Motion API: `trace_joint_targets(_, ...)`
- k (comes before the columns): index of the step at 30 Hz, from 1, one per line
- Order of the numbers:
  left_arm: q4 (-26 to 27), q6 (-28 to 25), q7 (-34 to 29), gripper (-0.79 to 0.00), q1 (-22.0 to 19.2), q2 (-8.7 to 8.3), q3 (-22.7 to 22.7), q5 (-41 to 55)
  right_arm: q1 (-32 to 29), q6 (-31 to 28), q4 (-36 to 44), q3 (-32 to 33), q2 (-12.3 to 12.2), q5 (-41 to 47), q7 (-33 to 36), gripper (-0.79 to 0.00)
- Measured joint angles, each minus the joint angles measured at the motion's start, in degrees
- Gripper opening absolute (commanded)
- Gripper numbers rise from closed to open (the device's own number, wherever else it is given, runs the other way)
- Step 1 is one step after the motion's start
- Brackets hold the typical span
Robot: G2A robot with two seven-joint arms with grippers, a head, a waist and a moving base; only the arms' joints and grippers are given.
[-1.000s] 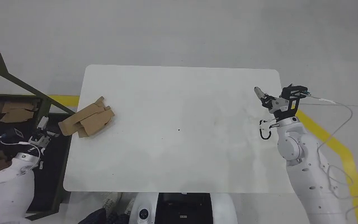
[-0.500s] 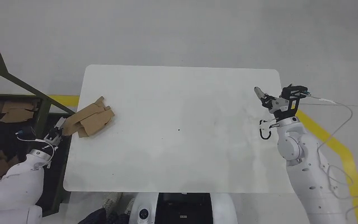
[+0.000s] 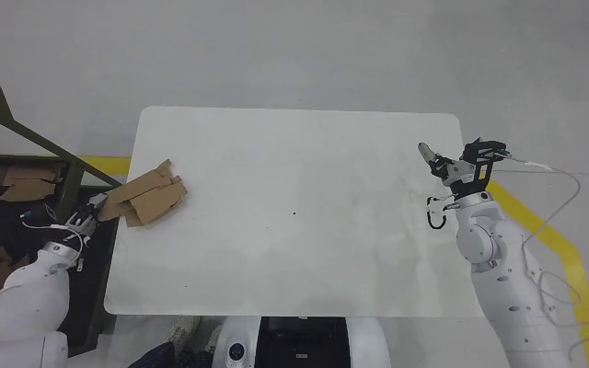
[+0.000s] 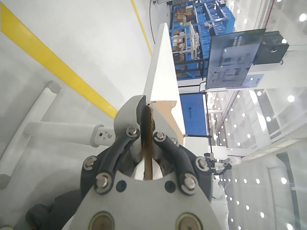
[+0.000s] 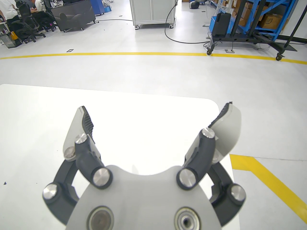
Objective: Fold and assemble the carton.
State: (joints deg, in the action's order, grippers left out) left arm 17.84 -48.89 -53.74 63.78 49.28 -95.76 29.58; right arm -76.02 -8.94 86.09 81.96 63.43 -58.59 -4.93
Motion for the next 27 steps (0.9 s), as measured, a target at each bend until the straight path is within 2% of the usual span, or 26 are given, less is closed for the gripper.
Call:
trace_joint_targets(6, 5.04, 5.17, -6.89, -0.785, 1.42, -1.29, -4.18, 9.26, 0.0, 0.0, 0.0, 0.0, 0.0, 0.0, 0.0, 0.0)
trace_joint_targets(13, 14.78, 11.29, -12.98, -0.785, 3.82, -2.17, -7.53, 16.91, 0.0, 0.0, 0.0, 0.0, 0.0, 0.0, 0.0, 0.0)
trace_joint_targets(21, 23.25, 13.36, -15.03, -0.785, 2.99, -1.0, -4.39, 17.39, 0.0, 0.0, 0.0, 0.0, 0.0, 0.0, 0.0, 0.0)
trace_joint_targets(27, 27.52, 14.41, -16.07, -0.785, 0.23, 0.04, -0.72, 16.43, 0.0, 0.0, 0.0, 0.0, 0.0, 0.0, 0.0, 0.0)
